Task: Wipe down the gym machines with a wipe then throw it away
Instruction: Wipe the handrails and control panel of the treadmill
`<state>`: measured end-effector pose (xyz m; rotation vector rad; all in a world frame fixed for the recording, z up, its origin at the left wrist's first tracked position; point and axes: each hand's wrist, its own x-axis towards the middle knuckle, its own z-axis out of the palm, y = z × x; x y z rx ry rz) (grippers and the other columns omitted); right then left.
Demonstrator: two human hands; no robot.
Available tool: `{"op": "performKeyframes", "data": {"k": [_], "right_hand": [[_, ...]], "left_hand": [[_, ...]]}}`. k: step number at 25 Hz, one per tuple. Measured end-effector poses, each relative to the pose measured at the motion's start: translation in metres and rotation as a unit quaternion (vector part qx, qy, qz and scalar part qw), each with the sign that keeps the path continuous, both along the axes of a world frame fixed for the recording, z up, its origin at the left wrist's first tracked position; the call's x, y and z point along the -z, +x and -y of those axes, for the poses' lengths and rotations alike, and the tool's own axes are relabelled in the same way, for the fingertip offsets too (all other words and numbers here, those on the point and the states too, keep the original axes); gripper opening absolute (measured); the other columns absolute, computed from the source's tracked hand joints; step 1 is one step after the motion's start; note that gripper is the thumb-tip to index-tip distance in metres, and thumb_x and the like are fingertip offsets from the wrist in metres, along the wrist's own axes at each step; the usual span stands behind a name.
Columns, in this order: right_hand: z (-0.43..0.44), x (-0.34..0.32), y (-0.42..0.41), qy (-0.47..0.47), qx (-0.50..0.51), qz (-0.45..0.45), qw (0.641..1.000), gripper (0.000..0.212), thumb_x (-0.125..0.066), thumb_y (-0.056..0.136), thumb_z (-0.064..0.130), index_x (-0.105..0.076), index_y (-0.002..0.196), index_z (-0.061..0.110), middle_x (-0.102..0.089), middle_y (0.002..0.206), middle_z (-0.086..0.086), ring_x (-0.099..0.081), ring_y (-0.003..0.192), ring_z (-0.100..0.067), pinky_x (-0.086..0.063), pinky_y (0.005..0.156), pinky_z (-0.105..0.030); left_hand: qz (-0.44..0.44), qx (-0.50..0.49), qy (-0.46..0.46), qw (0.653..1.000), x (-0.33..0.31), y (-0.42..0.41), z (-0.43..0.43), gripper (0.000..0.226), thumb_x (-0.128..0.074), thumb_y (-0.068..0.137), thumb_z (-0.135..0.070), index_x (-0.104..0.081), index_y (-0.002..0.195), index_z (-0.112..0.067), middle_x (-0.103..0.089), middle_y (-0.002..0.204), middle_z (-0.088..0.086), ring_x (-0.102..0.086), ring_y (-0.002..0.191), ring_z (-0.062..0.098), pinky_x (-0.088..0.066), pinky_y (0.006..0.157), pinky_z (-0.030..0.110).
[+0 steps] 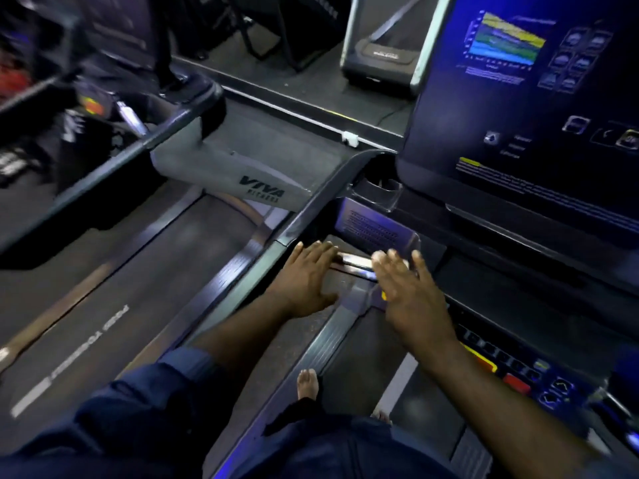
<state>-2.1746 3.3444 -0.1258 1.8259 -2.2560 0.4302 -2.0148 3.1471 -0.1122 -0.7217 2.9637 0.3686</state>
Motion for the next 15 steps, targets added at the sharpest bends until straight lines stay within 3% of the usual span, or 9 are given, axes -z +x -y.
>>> {"op": "performKeyframes", "data": {"k": [2, 3, 5, 6, 8, 10, 11, 13, 15], "right_hand": [[0.016, -0.005, -0.001, 0.040, -0.060, 0.012, 0.997, 0.060, -0.034, 0.088, 0.005, -0.057, 0.143, -0.001, -0.063, 0.141, -0.023, -0.061, 0.130, -0.040, -0.020, 0.125, -0.050], [0.021, -0.012, 0.004, 0.059, -0.070, 0.068, 0.993, 0.060, -0.036, 0.090, 0.002, -0.054, 0.147, 0.003, -0.064, 0.139, -0.021, -0.063, 0.127, -0.040, -0.031, 0.121, -0.049], [0.030, -0.030, 0.018, 0.043, -0.040, 0.256, 0.965, 0.052, -0.045, 0.103, 0.007, -0.046, 0.154, 0.017, -0.069, 0.129, -0.014, -0.066, 0.116, -0.035, -0.050, 0.099, -0.038], [0.038, -0.033, 0.023, 0.018, -0.002, 0.360, 0.933, 0.044, -0.051, 0.106, 0.014, -0.048, 0.149, 0.019, -0.069, 0.121, -0.010, -0.067, 0.109, -0.030, -0.050, 0.090, -0.033], [0.062, -0.033, 0.031, -0.023, 0.066, 0.514, 0.855, 0.024, -0.057, 0.106, 0.021, -0.056, 0.130, 0.016, -0.068, 0.112, -0.005, -0.066, 0.103, -0.027, -0.050, 0.085, -0.033], [0.085, -0.026, 0.032, -0.040, 0.126, 0.608, 0.783, 0.012, -0.059, 0.104, 0.021, -0.060, 0.115, 0.015, -0.070, 0.110, -0.011, -0.068, 0.100, -0.030, -0.057, 0.088, -0.045], [0.095, -0.021, 0.032, -0.037, 0.148, 0.628, 0.763, 0.011, -0.059, 0.104, 0.021, -0.061, 0.112, 0.014, -0.071, 0.110, -0.015, -0.068, 0.098, -0.030, -0.058, 0.088, -0.049], [0.113, -0.017, 0.035, -0.031, 0.167, 0.611, 0.774, 0.013, -0.058, 0.104, 0.019, -0.064, 0.111, 0.011, -0.072, 0.109, -0.017, -0.068, 0.095, -0.031, -0.056, 0.085, -0.045], [0.136, -0.019, 0.037, -0.052, 0.167, 0.566, 0.806, 0.014, -0.059, 0.104, 0.020, -0.065, 0.108, 0.008, -0.072, 0.106, -0.016, -0.067, 0.094, -0.032, -0.052, 0.082, -0.041]], "left_hand": [[0.016, -0.057, -0.017, 0.998, -0.008, 0.029, -0.001, 0.100, -0.072, 0.089, -0.056, -0.021, 0.167, -0.019, -0.015, 0.175, 0.004, -0.010, 0.162, 0.022, 0.001, 0.130, 0.041], [0.021, -0.085, -0.017, 0.996, -0.009, 0.044, -0.001, 0.102, -0.073, 0.088, -0.055, -0.020, 0.167, -0.020, -0.013, 0.175, 0.004, -0.011, 0.161, 0.023, -0.001, 0.130, 0.042], [0.021, -0.140, -0.006, 0.990, -0.011, 0.071, -0.001, 0.104, -0.076, 0.087, -0.053, -0.020, 0.167, -0.018, -0.012, 0.175, 0.007, -0.012, 0.161, 0.027, -0.006, 0.129, 0.047], [0.019, -0.166, -0.001, 0.986, -0.013, 0.083, -0.001, 0.105, -0.077, 0.086, -0.053, -0.020, 0.167, -0.017, -0.012, 0.175, 0.009, -0.012, 0.161, 0.029, -0.008, 0.129, 0.047], [0.021, -0.212, 0.015, 0.977, -0.017, 0.103, 0.002, 0.108, -0.079, 0.086, -0.052, -0.018, 0.167, -0.014, -0.009, 0.175, 0.013, -0.012, 0.161, 0.032, -0.013, 0.130, 0.044], [0.021, -0.245, 0.060, 0.968, -0.018, 0.117, 0.007, 0.111, -0.079, 0.087, -0.051, -0.013, 0.167, -0.011, -0.010, 0.175, 0.015, -0.013, 0.161, 0.030, -0.017, 0.130, 0.038], [0.018, -0.257, 0.087, 0.962, -0.018, 0.122, 0.010, 0.111, -0.080, 0.087, -0.049, -0.014, 0.167, -0.010, -0.016, 0.174, 0.015, -0.019, 0.160, 0.030, -0.021, 0.128, 0.036], [0.024, -0.261, 0.109, 0.959, -0.018, 0.129, 0.020, 0.101, -0.082, 0.084, -0.049, -0.030, 0.160, -0.009, -0.040, 0.162, 0.014, -0.040, 0.148, 0.032, -0.036, 0.118, 0.033], [0.030, -0.240, 0.094, 0.966, -0.019, 0.130, 0.028, 0.072, -0.082, 0.082, -0.052, -0.051, 0.135, -0.014, -0.057, 0.135, 0.008, -0.055, 0.124, 0.029, -0.046, 0.100, 0.034]]}}
